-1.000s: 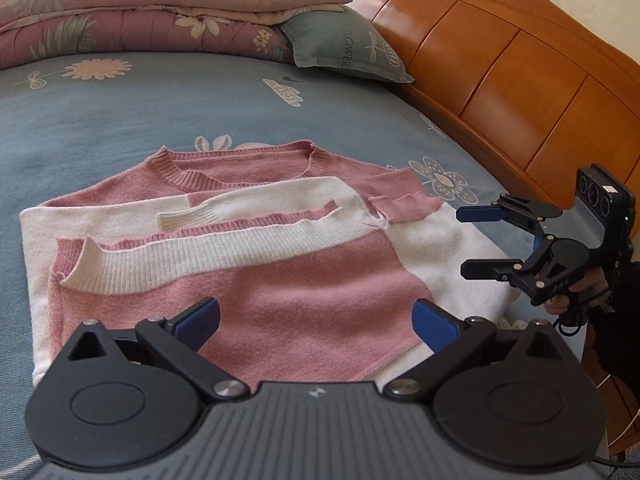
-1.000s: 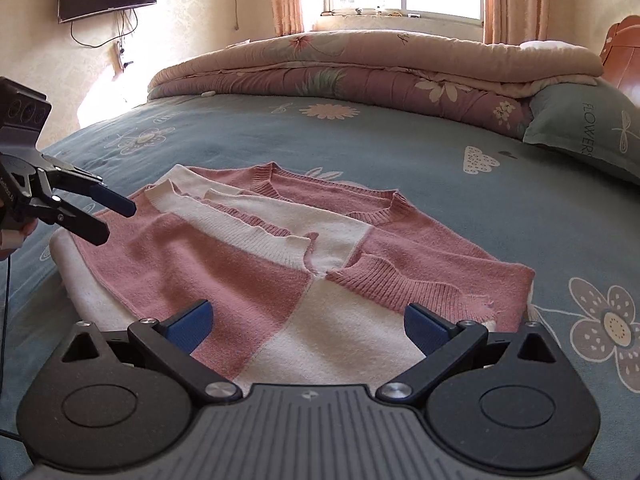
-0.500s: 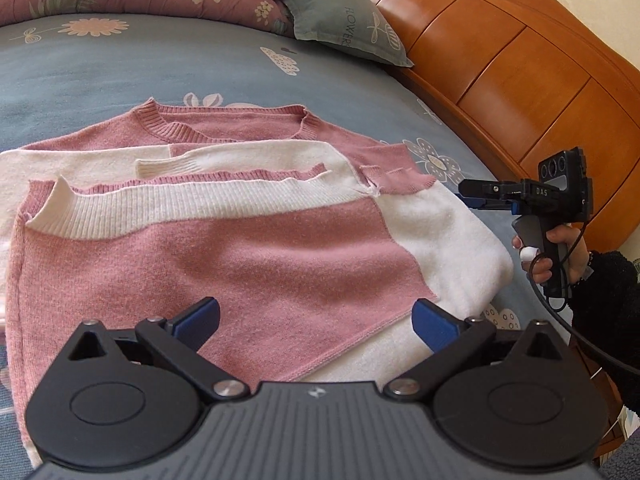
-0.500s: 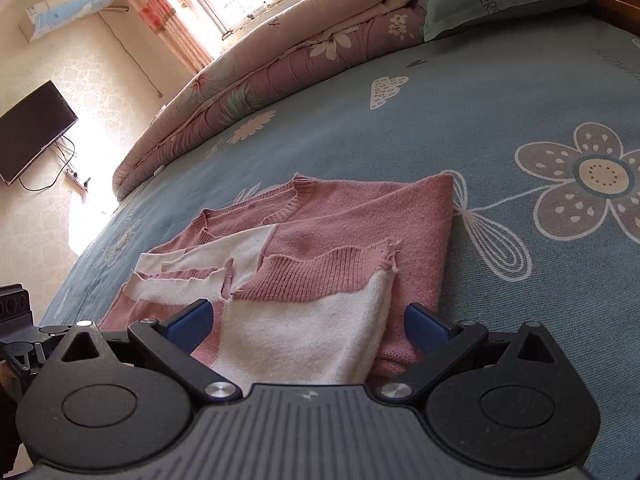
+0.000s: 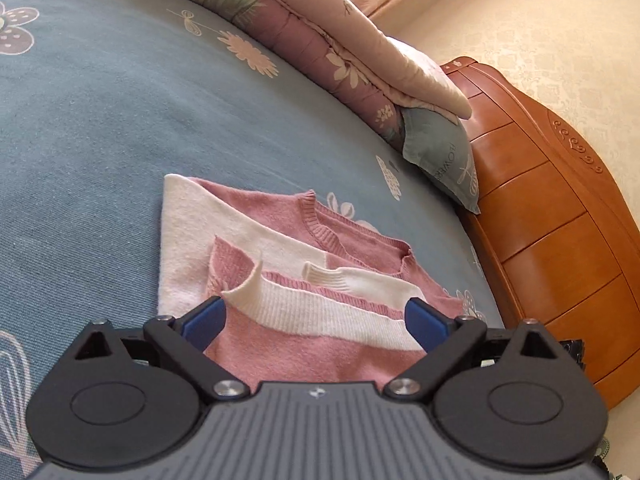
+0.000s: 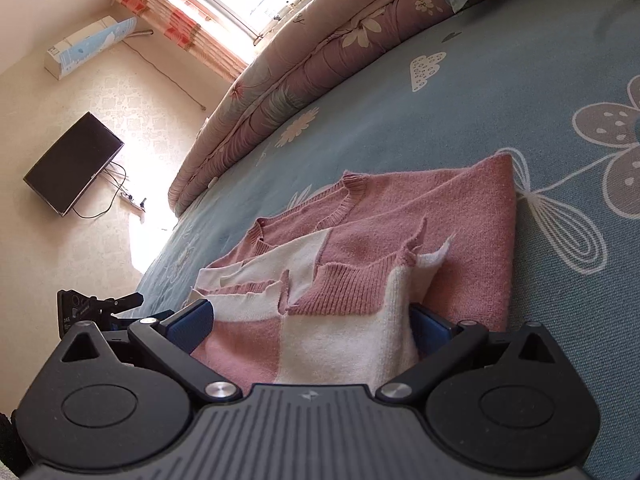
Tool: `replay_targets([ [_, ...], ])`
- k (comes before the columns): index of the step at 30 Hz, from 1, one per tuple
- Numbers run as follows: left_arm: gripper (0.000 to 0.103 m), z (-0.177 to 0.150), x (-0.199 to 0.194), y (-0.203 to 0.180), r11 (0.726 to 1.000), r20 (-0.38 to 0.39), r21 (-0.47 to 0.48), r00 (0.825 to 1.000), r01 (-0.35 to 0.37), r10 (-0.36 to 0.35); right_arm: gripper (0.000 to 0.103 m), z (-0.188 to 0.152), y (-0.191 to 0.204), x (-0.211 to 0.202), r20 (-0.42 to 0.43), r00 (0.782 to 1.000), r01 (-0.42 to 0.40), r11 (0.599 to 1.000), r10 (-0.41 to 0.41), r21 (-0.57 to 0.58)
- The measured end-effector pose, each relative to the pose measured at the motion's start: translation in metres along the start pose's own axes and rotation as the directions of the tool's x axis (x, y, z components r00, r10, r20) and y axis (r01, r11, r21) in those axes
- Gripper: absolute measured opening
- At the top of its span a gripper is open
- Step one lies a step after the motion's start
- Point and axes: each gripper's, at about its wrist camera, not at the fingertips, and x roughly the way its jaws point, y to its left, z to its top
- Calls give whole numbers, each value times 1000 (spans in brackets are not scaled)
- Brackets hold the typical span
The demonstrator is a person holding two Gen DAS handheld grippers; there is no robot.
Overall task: Fold clothes
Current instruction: 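Move both open tools to the folded edge of the sweater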
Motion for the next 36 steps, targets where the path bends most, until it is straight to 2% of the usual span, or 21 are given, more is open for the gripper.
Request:
replay_targets([
  [3,86,1,8,20,997,-3,-71,1000,15,-16,103,-3,-11,2,-1,1000,-28,999,28,29],
  [7,84,4,12,27,995,-4,-93,999,41,-41,103,-1,-21,-1,19,997,-73,993,71,91],
  [11,84,9,21,22,994,-66,-75,994,85,-90,103,1,-21,0,36,992,-123,987,120,108],
  [16,84,2,22,24,993,-137,-73,985,97,-106,103,-4,-28,-5,24,986,-166,980,164,113],
  [22,84,5,40,20,991,-174,-64,977,116,-126,103,1,-30,-9,59,965,-260,954,254,147],
  [26,85,6,50,20,989,-199,-68,970,131,-142,102,4,-39,-1,3,977,-209,965,211,161],
  [30,85,0,41,26,985,-205,-72,964,159,-171,103,1,-41,-22,30,966,-257,946,256,199],
  [33,85,2,49,25,984,-206,-72,963,160,-172,103,5,-24,-17,11,954,-298,946,299,129],
  [36,85,4,54,20,987,-222,-27,962,159,-161,102,6,-26,-1,-52,970,-230,964,239,136],
])
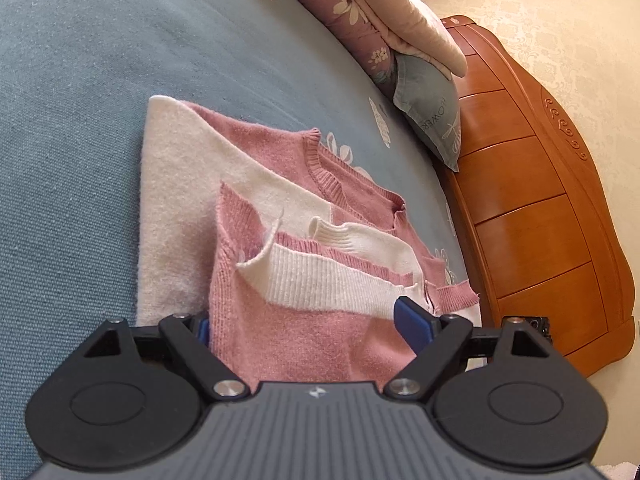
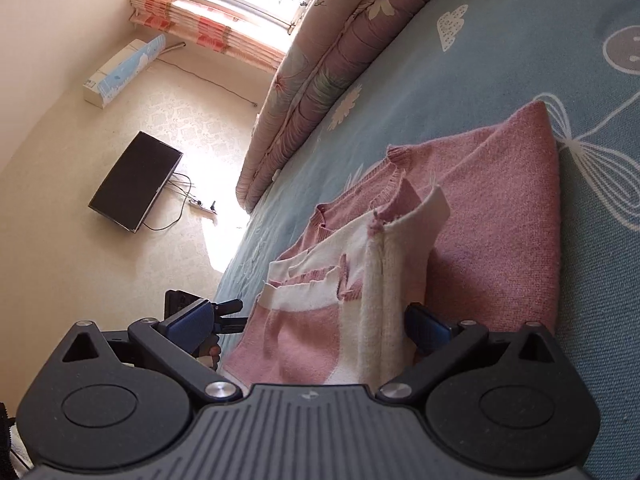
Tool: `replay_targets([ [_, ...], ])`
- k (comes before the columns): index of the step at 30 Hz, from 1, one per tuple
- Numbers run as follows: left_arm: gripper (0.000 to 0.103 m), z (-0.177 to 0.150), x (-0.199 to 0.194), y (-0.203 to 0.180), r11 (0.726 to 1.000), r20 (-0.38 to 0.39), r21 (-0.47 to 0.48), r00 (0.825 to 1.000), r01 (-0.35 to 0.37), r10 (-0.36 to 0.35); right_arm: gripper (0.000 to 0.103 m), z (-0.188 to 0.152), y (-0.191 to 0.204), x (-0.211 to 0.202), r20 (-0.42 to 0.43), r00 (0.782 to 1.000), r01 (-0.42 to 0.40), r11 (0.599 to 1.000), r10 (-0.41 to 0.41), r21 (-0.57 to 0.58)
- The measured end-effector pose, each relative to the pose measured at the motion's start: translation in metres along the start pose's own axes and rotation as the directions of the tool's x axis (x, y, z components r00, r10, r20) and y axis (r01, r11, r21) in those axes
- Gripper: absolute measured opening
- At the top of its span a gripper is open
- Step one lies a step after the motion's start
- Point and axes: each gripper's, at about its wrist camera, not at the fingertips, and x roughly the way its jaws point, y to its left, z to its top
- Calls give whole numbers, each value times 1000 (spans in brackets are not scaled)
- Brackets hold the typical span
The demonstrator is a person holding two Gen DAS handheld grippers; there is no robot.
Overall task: Fold clothes
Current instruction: 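Move both open tools to the folded edge of the sweater, then close both tools on the folded sweater edge and lift it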
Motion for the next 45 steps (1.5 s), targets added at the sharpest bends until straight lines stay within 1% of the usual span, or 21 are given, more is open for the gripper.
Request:
replay_targets([
  [2,84,-2,-3,1,1000,-6,10,1000,6,-6,96,-1,-3,-1,-13,999,32,999,-32,-13],
  [6,79,-5,-5,8,1000,10,3,1000,19,-19,89,-3,-11,-18,22,997,73,995,-75,67],
  [12,78,-2,2,1,1000,-4,26,1000,-12,12,91,9,31,12,-33,996,79,994,-82,-77],
  [14,78,-2,2,1,1000,-2,26,1000,-10,10,90,11,24,23,-71,988,136,989,-140,-61],
  [15,78,-2,1,2,1000,-1,26,1000,-9,9,86,10,17,26,-88,981,168,985,-171,-45],
  [16,77,-2,1,2,1000,-1,29,1000,-9,9,78,8,10,23,-88,980,175,984,-177,-30],
  [17,76,-2,1,3,1000,-1,29,1000,-9,9,75,7,5,17,-76,983,166,986,-167,-14],
  [21,62,-1,-2,10,1000,-1,5,1000,-15,15,64,3,-11,-1,-50,987,155,987,-153,34],
  [24,51,-1,-4,19,1000,8,-27,1000,-11,11,63,2,-13,0,-49,986,158,987,-157,35],
  [27,50,-1,-3,20,1000,8,-27,1000,-12,12,63,3,-14,4,-44,986,162,986,-161,33],
  [29,50,0,-1,18,1000,4,-18,1000,-17,17,54,4,-18,4,-37,985,170,985,-169,41],
  [30,50,0,0,17,1000,3,-14,1000,-20,20,38,3,-22,2,-33,983,182,982,-180,48],
  [31,50,-1,0,17,1000,3,-6,1000,-21,21,12,2,-29,0,-29,981,194,978,-192,74],
  [32,47,-2,-1,17,1000,5,7,1000,-27,27,3,0,-39,-4,-21,983,184,975,-183,123],
  [35,15,-2,-6,30,995,14,-78,998,-62,63,4,-2,-44,-8,2,987,158,978,-160,138],
  [37,13,-3,-9,23,997,22,-67,999,-29,31,11,0,-33,-5,-5,980,198,974,-199,108],
  [40,22,-4,-11,13,999,25,-31,999,36,-35,29,3,-16,-1,-13,981,193,980,-192,55],
  [41,27,-4,-8,14,999,9,-22,999,38,-37,30,4,-13,0,-18,983,182,983,-181,37],
  [42,24,-3,-2,18,1000,-20,-30,1000,-7,6,31,4,-12,2,-25,983,182,983,-181,26],
  [43,13,-2,1,25,998,-25,-56,1000,-16,14,29,3,-16,4,-32,982,189,981,-188,33],
  [45,10,-1,2,36,995,-21,-102,1000,-7,5,21,2,-25,3,-25,984,176,983,-175,55],
])
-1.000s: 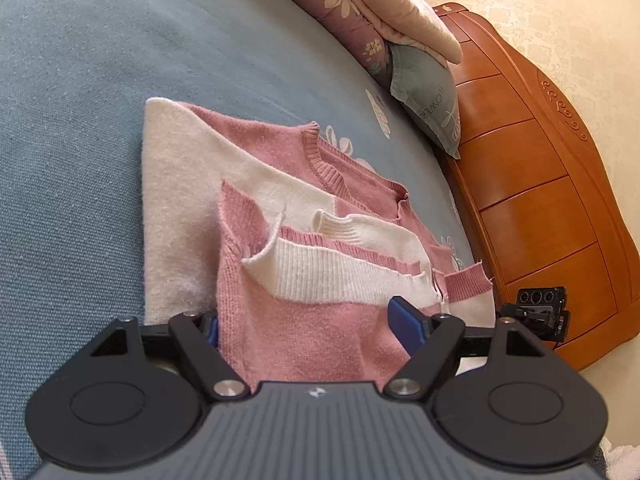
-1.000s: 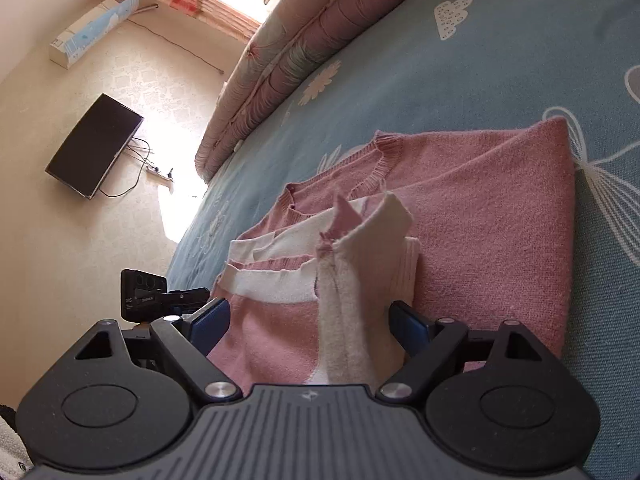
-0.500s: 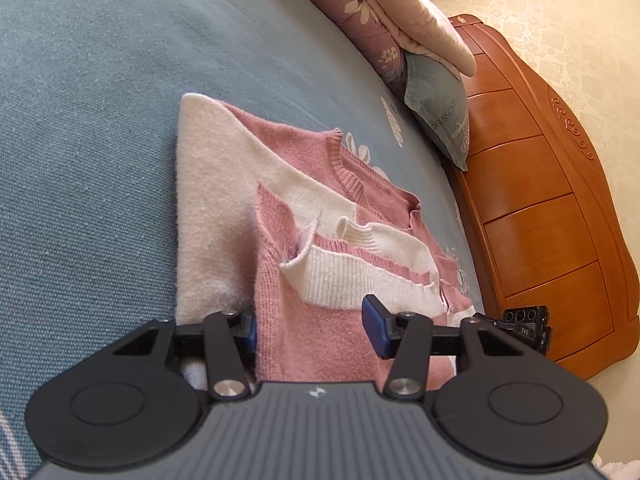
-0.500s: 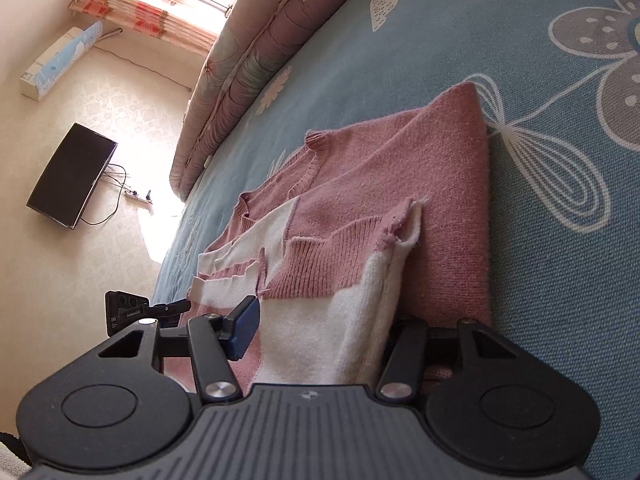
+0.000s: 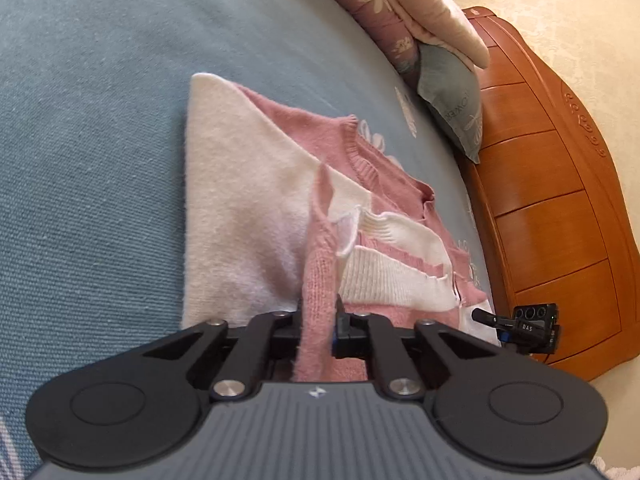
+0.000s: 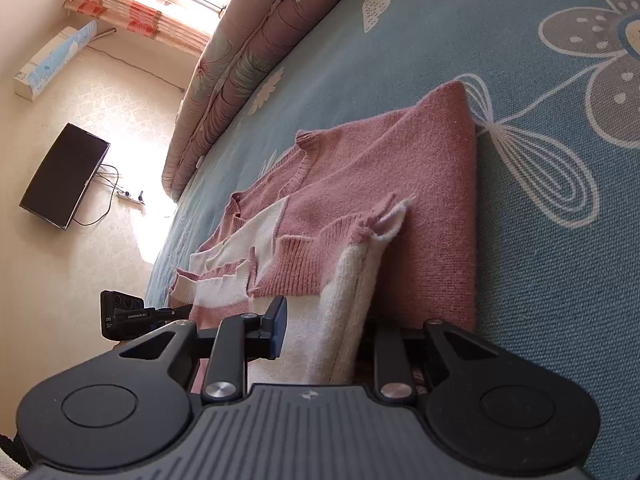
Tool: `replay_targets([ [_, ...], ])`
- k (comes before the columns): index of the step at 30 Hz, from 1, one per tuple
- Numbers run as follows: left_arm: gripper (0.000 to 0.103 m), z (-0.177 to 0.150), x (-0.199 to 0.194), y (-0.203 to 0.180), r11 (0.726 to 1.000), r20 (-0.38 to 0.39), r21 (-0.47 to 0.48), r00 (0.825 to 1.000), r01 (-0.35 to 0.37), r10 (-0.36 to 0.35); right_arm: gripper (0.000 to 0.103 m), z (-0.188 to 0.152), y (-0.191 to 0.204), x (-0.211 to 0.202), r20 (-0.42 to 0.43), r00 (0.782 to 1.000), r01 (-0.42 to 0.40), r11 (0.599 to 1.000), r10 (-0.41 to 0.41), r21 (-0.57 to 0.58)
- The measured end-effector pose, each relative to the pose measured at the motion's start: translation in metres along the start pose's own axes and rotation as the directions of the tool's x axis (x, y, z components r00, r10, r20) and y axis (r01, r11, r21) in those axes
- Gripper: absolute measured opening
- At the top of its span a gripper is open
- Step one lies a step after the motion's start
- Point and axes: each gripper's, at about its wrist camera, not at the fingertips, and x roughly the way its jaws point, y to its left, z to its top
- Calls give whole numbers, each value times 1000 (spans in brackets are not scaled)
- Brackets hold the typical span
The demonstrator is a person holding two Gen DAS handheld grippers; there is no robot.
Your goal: Fold clothes
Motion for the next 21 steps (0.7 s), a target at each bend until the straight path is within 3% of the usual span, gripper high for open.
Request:
replay_targets([
  [4,10,-1,2,-2,1000,6,16,1000,-12,12,20,-1,-7,-3,21,999,-41,999,41,28],
  [6,10,0,4,-3,1000,10,9,1000,-14,14,19,-1,-3,3,33,999,-22,1000,22,13],
  [8,10,-2,4,-5,1000,19,12,1000,-23,23,6,-1,4,8,31,999,43,999,-43,-17],
  [9,10,-3,2,-7,999,26,16,999,-32,32,5,-1,7,9,32,997,65,998,-64,-26],
  [12,4,-6,-3,-20,998,56,40,997,-56,54,7,-2,26,5,49,993,115,990,-111,-79],
  [21,4,3,-36,-70,985,149,172,989,-24,-2,7,3,82,-23,134,983,159,957,-129,-245],
])
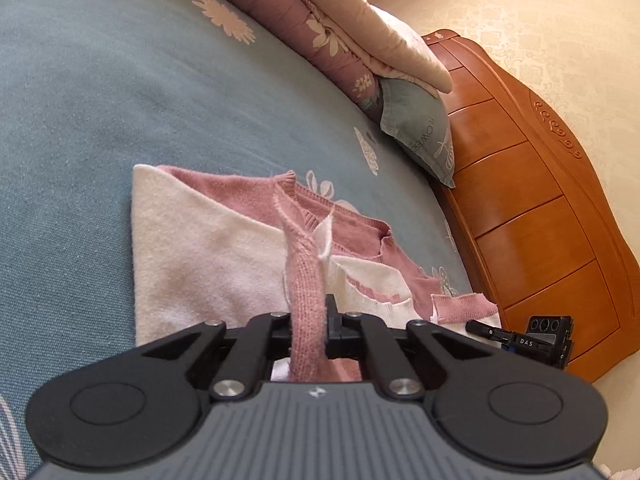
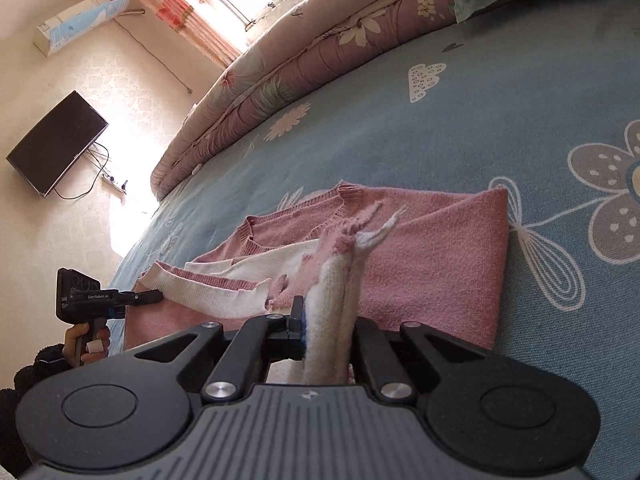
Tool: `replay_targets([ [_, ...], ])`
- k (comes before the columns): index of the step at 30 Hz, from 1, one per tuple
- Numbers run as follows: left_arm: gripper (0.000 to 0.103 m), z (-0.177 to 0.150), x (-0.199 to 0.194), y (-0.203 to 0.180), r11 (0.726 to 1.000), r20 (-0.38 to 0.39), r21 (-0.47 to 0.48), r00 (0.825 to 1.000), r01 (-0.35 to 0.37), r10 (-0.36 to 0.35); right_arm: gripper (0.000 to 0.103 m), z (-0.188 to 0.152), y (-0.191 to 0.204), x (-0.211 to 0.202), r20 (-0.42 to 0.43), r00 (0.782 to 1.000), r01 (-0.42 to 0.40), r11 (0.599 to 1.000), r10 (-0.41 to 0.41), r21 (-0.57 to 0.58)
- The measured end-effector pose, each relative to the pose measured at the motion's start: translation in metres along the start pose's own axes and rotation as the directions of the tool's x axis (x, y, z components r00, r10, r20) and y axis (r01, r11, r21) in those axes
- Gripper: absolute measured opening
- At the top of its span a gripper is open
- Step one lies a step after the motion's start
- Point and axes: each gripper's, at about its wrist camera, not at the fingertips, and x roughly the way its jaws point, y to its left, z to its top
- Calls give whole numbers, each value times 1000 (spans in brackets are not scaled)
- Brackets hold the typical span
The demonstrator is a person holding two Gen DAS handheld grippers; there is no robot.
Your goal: Fold clothes
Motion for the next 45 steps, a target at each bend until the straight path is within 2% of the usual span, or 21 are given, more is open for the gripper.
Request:
replay_targets([
  [4,4,16,-7,-10,999,55,34,998,21,-23,7,20,9,-4,52,999,1,999,1,-37],
  [7,4,32,2,-2,1000,80,7,997,13,-14,7,36,1,5,77,997,16,1000,-14,-21],
  [11,4,43,34,20,999,48,-32,998,-39,41,7,50,-26,33,65,997,33,998,-36,44],
  [14,4,37,61,44,992,-8,-78,995,-103,103,7,39,-53,68,-22,993,121,990,-120,77],
  [15,4,33,69,53,988,-27,-92,992,-125,123,6,31,-64,76,-38,992,124,987,-121,102],
  [18,4,32,67,54,990,-4,-99,995,-100,100,5,22,-81,71,18,998,56,979,-61,195],
  [22,4,40,55,38,996,21,-45,997,-71,72,7,31,-64,60,28,996,79,992,-82,101],
  [24,7,42,59,38,994,12,-46,995,-102,103,7,35,-64,62,24,995,98,991,-101,95],
  [26,8,39,69,48,983,-33,-90,987,-160,158,11,35,-66,68,0,989,145,985,-146,92],
  [29,13,35,60,48,980,-23,-94,984,-178,176,18,29,-65,60,10,984,173,977,-175,127],
  [31,14,34,43,38,968,-18,-43,969,-249,248,39,28,-56,38,46,968,241,965,-246,104],
  [33,14,32,22,28,948,-5,12,948,-320,320,46,26,-45,12,87,947,304,950,-309,71],
  [34,16,29,12,19,937,10,42,938,-347,346,46,24,-38,-1,103,945,306,950,-311,61],
  [35,23,25,2,7,922,32,84,926,-377,376,47,22,-30,-12,117,948,293,955,-297,52],
  [36,29,20,-6,-6,914,53,124,922,-386,383,47,19,-21,-21,126,956,260,965,-263,44],
  [38,32,7,-14,-29,922,62,188,941,-338,333,50,8,-2,-30,131,978,160,987,-162,30],
  [39,36,-4,-14,-44,931,42,225,958,-286,284,51,0,8,-30,122,987,100,995,-102,23],
  [40,39,-14,-11,-54,936,15,251,968,-248,252,52,-8,15,-28,103,993,52,998,-54,18],
  [41,44,-24,-8,-60,937,-12,269,972,-225,236,52,-19,20,-22,73,997,36,999,-38,16],
  [42,45,-34,-4,-66,937,-40,285,974,-202,222,52,-30,23,-16,41,998,36,999,-37,13],
  [45,45,-71,1,-58,938,-109,265,959,-224,260,52,-66,6,-7,-37,994,108,992,-106,72],
])
